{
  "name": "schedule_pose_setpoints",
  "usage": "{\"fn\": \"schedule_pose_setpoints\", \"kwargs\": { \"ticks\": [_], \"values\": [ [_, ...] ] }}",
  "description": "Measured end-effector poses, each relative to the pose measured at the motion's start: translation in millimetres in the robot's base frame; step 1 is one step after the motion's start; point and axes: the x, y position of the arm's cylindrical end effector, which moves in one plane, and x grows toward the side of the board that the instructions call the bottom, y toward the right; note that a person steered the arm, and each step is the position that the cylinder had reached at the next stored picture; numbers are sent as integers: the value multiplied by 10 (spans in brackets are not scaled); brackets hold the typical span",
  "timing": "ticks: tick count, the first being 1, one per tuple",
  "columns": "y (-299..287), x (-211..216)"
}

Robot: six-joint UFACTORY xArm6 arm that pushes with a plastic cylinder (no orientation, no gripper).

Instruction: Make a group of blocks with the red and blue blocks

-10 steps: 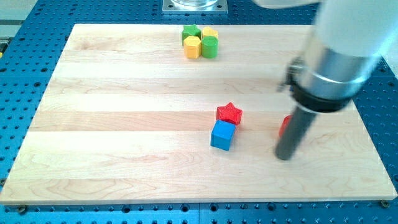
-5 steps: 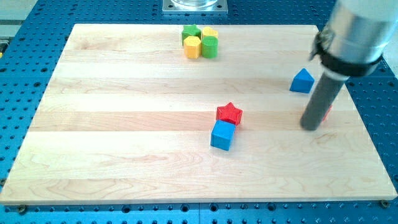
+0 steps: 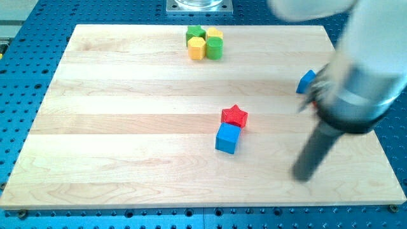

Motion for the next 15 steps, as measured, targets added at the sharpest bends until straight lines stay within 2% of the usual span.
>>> {"fn": "schedule_pose_setpoints", "kwargs": {
  "ticks": [1,2,3,4,5,6,7,8,9,10,11,12,13,14,15],
  "values": [
    [-1000,-182],
    [-665,-555],
    [-504,-1127],
    [-690,-1315],
    [-1255,-1542],
    [-570,-1624],
    [442,-1624],
    [5,-1601],
    [-890,-1817],
    [-779,-2364],
    [-66,-2284],
    [364,-2254],
    [-505,-2311],
    [-258,-2058],
    [291,-1998]
  ]
}}
